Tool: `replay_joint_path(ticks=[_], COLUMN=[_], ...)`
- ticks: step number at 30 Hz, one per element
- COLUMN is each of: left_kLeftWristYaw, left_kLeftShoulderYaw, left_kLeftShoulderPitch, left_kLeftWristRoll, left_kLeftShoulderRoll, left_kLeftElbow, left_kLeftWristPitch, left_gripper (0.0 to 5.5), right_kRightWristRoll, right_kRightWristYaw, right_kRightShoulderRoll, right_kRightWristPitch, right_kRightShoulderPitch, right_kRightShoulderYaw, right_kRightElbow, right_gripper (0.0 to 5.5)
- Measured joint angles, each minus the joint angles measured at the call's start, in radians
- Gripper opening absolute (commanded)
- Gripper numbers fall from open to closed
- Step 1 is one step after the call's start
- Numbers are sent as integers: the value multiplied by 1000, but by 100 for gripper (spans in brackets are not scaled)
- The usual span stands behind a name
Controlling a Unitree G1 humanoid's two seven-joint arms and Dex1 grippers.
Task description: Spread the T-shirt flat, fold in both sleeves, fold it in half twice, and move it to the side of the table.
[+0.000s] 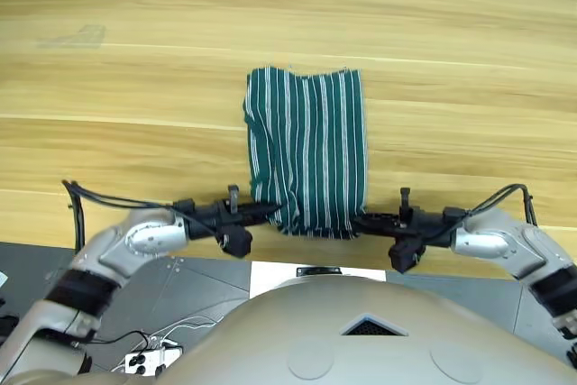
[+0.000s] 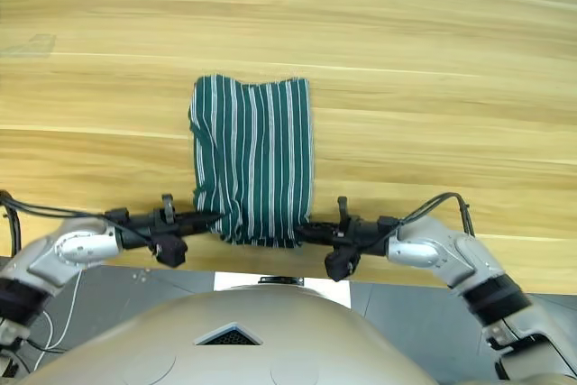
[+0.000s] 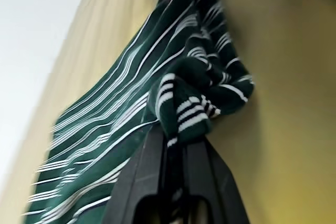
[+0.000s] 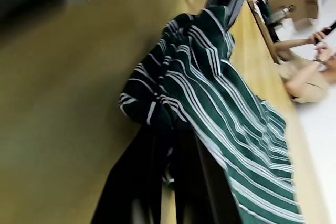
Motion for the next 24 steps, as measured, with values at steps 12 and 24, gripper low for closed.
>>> replay_joint_path(ticks=[12, 24], left_kLeftWristYaw=[-73, -175], left_kLeftShoulderYaw=[136, 224], left_kLeftShoulderPitch=[0, -317], left_kLeftWristRoll=[-388, -558], left_kLeftShoulderRoll=[-78, -411], left_kLeftElbow=[-7, 299], left_kLeftWristPitch=[179, 479], left_gripper=[9, 9], right_kRightWristRoll=[382, 333], right_kRightWristYaw=[90, -15], right_kRightShoulderRoll=[74, 468], right_kRightWristPitch=[240, 352], right_kRightShoulderPitch=[-55, -374], right_kRightShoulderYaw=[-125, -183], right_kRightElbow=[-106, 431], right_gripper=[11, 78])
